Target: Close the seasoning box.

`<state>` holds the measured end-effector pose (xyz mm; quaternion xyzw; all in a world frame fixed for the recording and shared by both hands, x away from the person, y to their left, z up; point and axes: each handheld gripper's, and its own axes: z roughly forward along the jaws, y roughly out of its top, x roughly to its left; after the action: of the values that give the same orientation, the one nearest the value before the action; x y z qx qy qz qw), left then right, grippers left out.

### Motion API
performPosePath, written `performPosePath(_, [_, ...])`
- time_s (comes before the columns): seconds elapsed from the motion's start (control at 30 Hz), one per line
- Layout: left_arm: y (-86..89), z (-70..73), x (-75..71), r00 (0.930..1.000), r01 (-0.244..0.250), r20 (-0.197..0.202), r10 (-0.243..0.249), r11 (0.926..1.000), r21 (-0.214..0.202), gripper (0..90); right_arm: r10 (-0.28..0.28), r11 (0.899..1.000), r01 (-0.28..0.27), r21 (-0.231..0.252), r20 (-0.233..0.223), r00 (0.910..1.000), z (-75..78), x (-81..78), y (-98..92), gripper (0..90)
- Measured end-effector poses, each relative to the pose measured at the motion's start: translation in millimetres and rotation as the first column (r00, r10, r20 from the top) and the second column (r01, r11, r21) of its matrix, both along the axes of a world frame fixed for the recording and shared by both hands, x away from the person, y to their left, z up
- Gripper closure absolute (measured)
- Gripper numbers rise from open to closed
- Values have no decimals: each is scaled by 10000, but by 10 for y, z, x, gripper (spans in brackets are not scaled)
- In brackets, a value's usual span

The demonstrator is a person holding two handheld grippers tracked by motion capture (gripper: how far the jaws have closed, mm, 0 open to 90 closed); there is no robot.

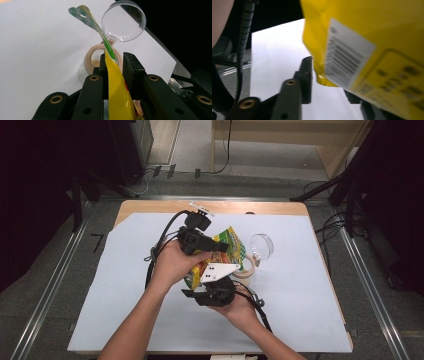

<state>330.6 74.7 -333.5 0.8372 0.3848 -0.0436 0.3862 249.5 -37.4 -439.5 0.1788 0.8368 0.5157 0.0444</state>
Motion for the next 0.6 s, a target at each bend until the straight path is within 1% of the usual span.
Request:
performPosePath(0.1, [-23, -4, -24, 9999, 45, 161, -46, 10000, 30, 776, -173, 9998, 173, -8, 54, 9998, -16, -4, 0, 683])
performPosePath(0.2, [-34, -24, -42, 9997, 158, 184, -157, 9999, -42, 769, -313, 9995, 313, -38, -8, 9995, -43, -18, -7, 686])
performPosePath(0.27, [-41, -31, -59, 9995, 240, 198, -239, 9997, -67, 763, -336, 9994, 336, -40, 30, 9994, -65, -19, -19, 689])
performPosePath(0.43, [-60, -12, -124, 9991, 262, 322, -262, 9997, 17, 741, -297, 9992, 307, 249, -391, 9988, -95, -27, -28, 704])
performPosePath(0.5, [-55, -6, -135, 9987, 287, 429, -289, 9996, 48, 733, -240, 9991, 250, 331, -316, 9992, -84, -36, -25, 705])
performPosePath(0.6, [-44, -3, -136, 9986, 289, 436, -288, 9996, -12, 727, -212, 9990, 223, 394, -259, 9994, -61, -60, -24, 705])
